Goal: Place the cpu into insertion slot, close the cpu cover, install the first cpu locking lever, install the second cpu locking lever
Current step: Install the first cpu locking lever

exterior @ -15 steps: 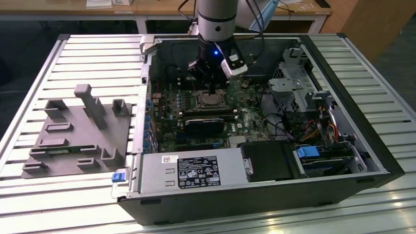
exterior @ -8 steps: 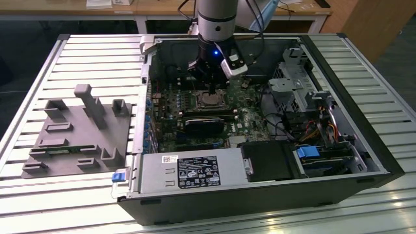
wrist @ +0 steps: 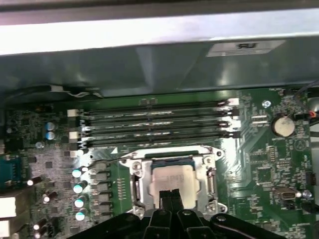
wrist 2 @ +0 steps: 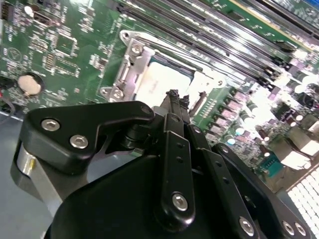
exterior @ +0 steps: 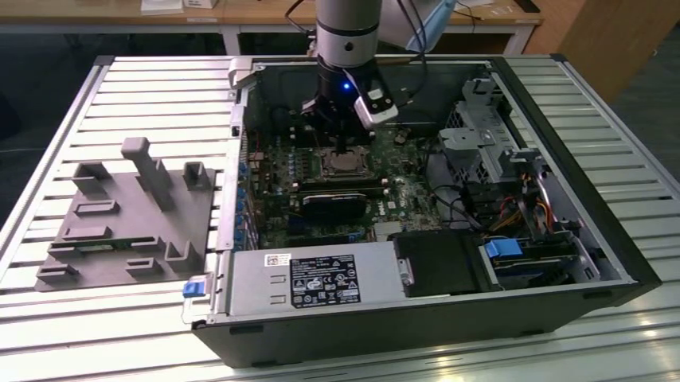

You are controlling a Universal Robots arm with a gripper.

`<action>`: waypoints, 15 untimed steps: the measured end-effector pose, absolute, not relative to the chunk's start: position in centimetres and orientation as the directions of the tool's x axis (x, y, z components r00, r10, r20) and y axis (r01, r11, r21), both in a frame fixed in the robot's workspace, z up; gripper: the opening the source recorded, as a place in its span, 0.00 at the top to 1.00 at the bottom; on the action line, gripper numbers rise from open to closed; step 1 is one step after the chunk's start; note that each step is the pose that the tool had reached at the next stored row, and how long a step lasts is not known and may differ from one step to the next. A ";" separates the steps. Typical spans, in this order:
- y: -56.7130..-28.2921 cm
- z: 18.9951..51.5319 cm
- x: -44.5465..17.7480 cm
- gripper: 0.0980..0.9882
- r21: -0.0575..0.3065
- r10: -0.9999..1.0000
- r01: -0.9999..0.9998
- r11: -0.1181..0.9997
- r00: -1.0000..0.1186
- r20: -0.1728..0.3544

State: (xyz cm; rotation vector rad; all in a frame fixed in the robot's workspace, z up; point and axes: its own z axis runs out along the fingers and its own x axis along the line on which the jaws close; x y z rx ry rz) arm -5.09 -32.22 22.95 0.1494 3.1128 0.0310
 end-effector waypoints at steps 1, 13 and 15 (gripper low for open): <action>-32.2 22.9 -5.3 1.00 0.021 0.096 0.095 0.995 -0.995 -0.024; -32.2 22.9 -8.8 1.00 0.021 0.096 0.095 0.995 -0.995 -0.026; -32.2 22.9 -9.2 1.00 0.022 0.096 0.095 0.995 -0.995 -0.026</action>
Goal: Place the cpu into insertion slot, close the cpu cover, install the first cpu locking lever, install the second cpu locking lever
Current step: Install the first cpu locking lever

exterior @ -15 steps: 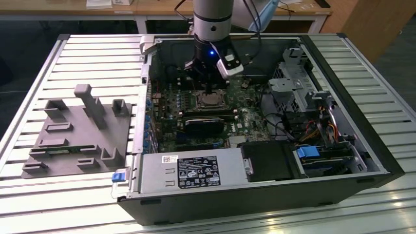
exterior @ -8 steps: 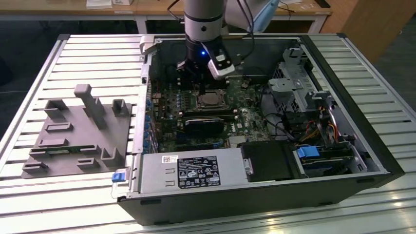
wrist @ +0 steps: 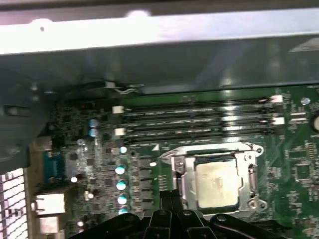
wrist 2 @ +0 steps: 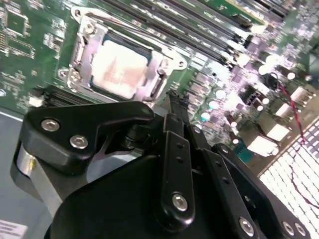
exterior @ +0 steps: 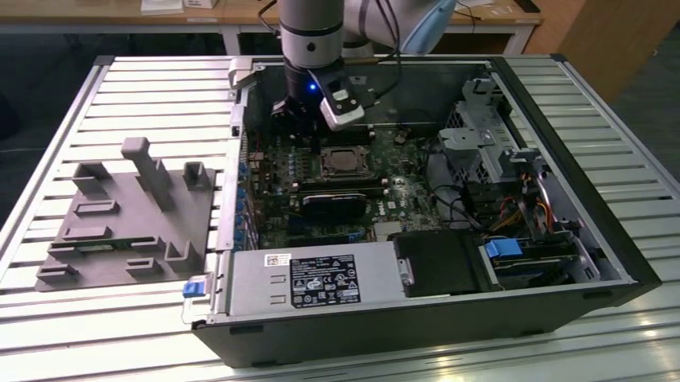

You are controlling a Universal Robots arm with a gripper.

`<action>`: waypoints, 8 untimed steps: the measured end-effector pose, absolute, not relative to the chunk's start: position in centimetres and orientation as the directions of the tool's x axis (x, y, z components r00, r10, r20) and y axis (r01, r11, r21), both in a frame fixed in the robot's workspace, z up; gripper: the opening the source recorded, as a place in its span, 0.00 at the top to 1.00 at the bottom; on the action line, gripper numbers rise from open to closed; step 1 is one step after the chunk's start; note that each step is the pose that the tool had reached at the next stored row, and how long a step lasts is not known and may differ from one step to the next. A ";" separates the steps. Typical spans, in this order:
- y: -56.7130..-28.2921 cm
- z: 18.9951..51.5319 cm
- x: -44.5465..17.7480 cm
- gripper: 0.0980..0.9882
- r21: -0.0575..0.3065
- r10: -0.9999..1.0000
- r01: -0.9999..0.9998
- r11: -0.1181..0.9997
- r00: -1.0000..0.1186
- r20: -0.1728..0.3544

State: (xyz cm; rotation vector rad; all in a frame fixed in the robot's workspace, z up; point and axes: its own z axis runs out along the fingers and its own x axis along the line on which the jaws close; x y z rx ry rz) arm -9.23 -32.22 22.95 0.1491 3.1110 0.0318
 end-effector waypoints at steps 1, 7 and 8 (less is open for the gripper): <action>-32.2 22.9 -9.4 1.00 0.024 0.096 0.095 0.995 -0.995 -0.026; -32.2 22.9 -10.5 1.00 0.049 0.097 0.095 0.994 -0.995 -0.024; -32.2 22.9 -10.7 1.00 0.059 0.097 0.095 0.994 -0.995 -0.023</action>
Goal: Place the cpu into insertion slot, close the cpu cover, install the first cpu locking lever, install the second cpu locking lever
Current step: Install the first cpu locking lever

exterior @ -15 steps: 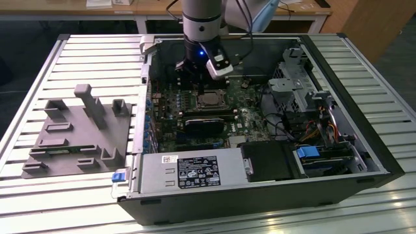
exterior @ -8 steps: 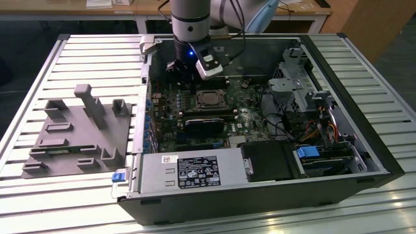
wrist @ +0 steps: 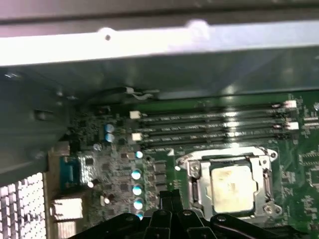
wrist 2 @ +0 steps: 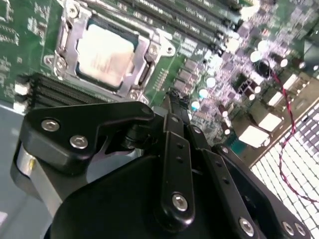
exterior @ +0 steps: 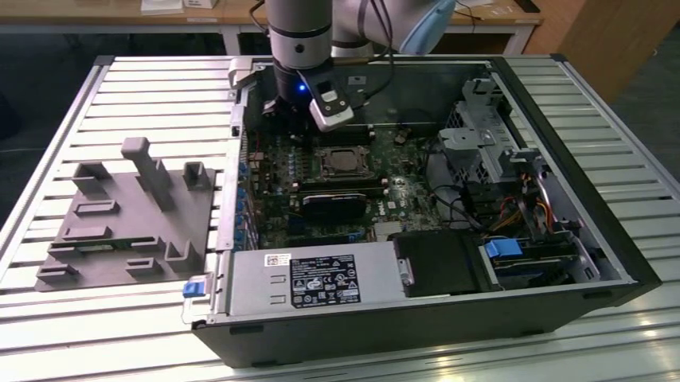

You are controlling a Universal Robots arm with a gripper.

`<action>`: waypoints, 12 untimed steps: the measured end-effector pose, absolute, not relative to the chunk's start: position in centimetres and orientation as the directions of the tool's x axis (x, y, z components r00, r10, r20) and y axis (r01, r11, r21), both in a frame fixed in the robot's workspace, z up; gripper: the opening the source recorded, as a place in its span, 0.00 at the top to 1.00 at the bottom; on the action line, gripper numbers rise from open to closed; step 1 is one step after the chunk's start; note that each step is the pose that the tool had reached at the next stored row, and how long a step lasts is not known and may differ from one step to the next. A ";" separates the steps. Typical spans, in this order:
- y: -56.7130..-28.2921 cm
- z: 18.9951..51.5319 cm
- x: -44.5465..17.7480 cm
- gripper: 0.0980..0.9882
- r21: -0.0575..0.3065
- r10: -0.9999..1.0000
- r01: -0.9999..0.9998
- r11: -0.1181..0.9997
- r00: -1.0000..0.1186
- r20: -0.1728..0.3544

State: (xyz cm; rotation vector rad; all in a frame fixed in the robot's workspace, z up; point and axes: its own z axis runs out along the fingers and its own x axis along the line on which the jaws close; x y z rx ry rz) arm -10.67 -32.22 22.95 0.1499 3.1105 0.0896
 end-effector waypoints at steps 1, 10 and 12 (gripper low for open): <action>-32.2 22.9 -10.7 1.00 0.071 0.097 0.095 0.993 -0.995 -0.022; -32.2 22.9 -11.3 1.00 0.176 0.099 0.095 0.980 -0.995 -0.012; -32.2 22.9 -11.3 1.00 0.179 0.099 0.095 0.979 -0.995 -0.011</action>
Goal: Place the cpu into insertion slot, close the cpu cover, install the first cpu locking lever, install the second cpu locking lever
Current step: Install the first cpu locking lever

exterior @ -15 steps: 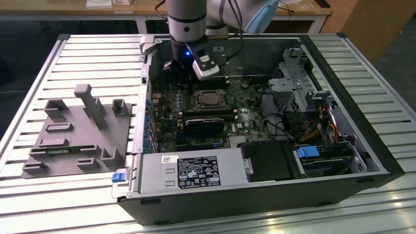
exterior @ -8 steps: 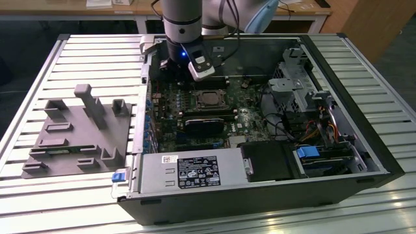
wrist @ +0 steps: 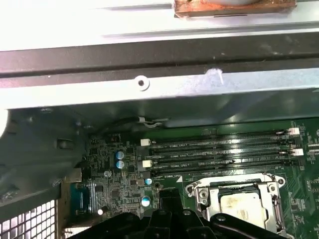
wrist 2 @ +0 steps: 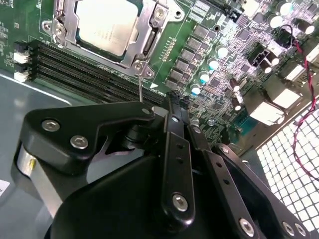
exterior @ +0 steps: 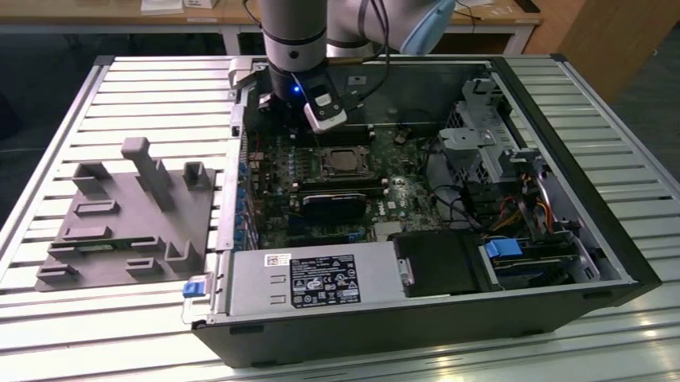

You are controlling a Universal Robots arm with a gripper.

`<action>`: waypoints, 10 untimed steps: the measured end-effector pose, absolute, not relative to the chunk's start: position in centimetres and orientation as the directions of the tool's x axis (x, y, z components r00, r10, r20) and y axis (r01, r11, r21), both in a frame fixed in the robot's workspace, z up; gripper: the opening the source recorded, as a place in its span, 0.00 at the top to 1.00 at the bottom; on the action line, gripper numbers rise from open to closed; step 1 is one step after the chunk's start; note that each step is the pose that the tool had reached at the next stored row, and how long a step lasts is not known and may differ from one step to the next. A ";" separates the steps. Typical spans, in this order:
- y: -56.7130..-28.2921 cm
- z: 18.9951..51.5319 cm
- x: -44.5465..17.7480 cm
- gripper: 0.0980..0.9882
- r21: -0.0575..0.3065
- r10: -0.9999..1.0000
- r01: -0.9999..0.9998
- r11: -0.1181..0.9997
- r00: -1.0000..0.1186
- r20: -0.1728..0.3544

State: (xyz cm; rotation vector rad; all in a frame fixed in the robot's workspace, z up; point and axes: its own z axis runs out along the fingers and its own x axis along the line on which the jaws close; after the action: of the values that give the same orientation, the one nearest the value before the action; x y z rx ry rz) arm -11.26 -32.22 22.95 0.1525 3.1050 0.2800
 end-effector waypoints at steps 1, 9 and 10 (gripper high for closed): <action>-32.2 22.9 -11.3 1.00 0.180 0.099 0.095 0.979 -0.995 -0.011; -32.2 22.9 -11.3 1.00 0.227 0.099 0.095 0.969 -0.995 -0.007; -32.2 22.9 -11.3 1.00 0.229 0.099 0.095 0.969 -0.995 -0.006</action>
State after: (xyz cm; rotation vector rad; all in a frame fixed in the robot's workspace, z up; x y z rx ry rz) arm -11.26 -32.22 22.95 0.1533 3.0993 0.3590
